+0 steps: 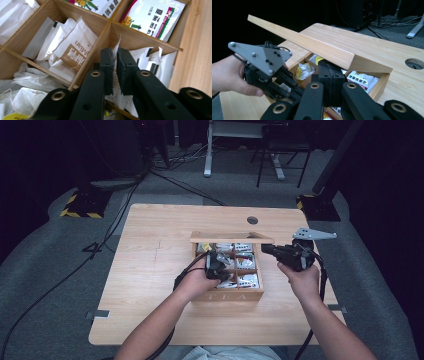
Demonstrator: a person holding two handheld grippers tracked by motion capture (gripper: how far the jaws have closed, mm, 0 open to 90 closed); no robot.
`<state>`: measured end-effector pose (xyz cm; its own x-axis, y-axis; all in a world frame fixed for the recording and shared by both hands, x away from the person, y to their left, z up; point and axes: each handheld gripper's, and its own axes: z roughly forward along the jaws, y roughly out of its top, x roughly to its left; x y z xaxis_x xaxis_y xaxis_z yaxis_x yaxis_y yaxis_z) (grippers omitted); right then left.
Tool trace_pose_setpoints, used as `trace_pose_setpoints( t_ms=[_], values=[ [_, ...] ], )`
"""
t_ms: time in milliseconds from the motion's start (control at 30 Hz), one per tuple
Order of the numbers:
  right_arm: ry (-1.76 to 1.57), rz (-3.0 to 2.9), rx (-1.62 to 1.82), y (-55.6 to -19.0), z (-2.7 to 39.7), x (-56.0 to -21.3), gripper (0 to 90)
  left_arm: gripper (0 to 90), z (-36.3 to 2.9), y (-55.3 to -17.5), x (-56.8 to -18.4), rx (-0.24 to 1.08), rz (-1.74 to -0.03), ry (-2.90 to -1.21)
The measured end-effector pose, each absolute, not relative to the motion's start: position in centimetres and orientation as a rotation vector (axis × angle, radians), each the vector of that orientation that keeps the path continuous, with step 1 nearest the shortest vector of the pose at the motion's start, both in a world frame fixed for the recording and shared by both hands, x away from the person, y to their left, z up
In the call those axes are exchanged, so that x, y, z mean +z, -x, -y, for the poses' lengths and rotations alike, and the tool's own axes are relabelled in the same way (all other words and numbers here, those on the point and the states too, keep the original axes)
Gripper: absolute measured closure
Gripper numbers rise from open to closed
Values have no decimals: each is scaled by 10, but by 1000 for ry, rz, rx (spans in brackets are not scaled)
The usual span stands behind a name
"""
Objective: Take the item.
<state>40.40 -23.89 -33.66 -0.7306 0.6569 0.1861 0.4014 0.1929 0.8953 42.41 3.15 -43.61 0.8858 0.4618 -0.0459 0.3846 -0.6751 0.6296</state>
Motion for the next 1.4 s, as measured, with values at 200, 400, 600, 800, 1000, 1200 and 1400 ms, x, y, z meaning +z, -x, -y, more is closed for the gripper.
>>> trace_pose_setpoints(
  t_ms=[200, 400, 600, 800, 1000, 1200, 1400],
  values=[
    [-1014, -2231, 1556, -404, 239, -337, 898, 896, -34, -425, -438, 152, -611, -2375],
    [-1016, -2232, 1554, -405, 239, -338, 899, 900, -33, -423, -434, 168, -587, -2372],
    [-1014, -2234, 1553, -404, 239, -338, 899, 900, -33, -420, -426, 185, -553, -2344],
    [-1014, -2236, 1552, -404, 239, -338, 899, 900, -37, -417, -414, 200, -540, -2303],
    [-1022, -2234, 1550, -405, 239, -337, 899, 900, -41, -413, -404, 208, -534, -2271],
    [-1019, -2233, 1546, -405, 239, -335, 899, 899, -46, -410, -396, 202, -529, -2258],
    [-1022, -2235, 1540, -406, 238, -334, 899, 899, -51, -406, -393, 194, -530, -2244]
  ],
)
